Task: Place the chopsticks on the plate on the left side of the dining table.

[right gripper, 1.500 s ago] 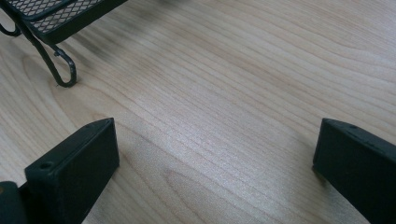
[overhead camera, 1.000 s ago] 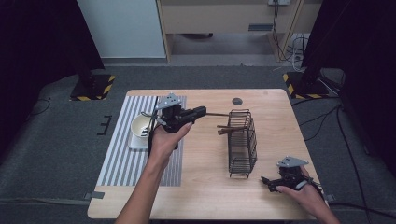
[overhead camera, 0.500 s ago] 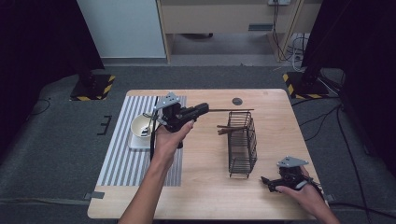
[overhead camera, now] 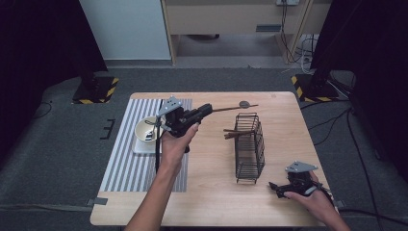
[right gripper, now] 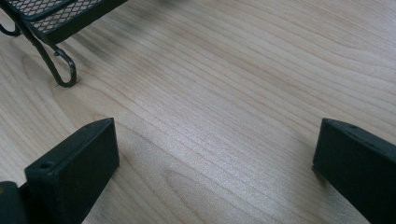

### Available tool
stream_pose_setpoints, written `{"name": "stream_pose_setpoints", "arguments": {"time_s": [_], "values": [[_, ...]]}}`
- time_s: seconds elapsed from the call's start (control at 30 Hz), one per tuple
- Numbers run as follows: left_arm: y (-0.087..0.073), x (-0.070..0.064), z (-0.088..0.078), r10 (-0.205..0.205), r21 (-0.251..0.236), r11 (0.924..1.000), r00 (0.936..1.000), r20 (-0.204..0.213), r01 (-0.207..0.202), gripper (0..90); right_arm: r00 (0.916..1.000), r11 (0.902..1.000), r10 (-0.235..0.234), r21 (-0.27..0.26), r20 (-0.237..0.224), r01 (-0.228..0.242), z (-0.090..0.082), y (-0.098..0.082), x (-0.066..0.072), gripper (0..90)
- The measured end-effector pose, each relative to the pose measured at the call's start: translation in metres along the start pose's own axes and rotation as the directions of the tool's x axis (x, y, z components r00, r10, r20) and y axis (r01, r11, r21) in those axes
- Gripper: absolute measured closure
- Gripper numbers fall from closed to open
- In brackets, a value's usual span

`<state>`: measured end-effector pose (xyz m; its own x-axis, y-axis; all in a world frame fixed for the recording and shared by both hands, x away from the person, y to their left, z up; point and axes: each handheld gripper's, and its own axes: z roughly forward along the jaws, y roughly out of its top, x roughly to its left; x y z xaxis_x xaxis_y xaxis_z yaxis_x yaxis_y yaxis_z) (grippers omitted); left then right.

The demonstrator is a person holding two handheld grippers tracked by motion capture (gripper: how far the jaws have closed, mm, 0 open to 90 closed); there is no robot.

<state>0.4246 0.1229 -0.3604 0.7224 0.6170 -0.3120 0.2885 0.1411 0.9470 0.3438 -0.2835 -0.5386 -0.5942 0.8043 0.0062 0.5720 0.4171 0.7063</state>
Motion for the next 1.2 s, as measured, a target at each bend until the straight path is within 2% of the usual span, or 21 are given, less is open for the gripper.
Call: {"name": "stream_pose_setpoints", "arguments": {"time_s": [0.2, 0.4, 0.6, 0.83, 1.2], "values": [[-0.004, 0.008, -0.012, -0.018, -0.037, 0.9992, 0.9989, -0.044, 0.016, 83.5, 1.0000, 1.0000, -0.001, 0.000, 0.000, 0.001, 0.000, 0.000, 0.000, 0.2], [-0.008, 0.021, -0.033, -0.037, -0.081, 0.9963, 0.9944, -0.099, 0.029, 83.5, 1.0000, 1.0000, 0.002, 0.001, 0.000, -0.002, 0.000, 0.000, 0.000, 0.2], [-0.015, 0.032, -0.048, -0.050, -0.087, 0.9955, 0.9897, -0.134, 0.038, 83.5, 1.0000, 1.0000, -0.001, 0.000, 0.000, 0.001, 0.000, 0.000, 0.000, 0.2], [-0.027, 0.040, -0.058, -0.057, -0.080, 0.9958, 0.9850, -0.163, 0.044, 83.5, 1.0000, 1.0000, 0.000, 0.000, 0.000, 0.000, 0.000, 0.000, 0.000, 0.2], [-0.043, 0.043, -0.075, -0.077, -0.079, 0.9949, 0.9795, -0.186, 0.064, 83.5, 1.0000, 1.0000, -0.002, 0.000, -0.001, 0.002, 0.000, 0.000, 0.000, 0.2]]}}
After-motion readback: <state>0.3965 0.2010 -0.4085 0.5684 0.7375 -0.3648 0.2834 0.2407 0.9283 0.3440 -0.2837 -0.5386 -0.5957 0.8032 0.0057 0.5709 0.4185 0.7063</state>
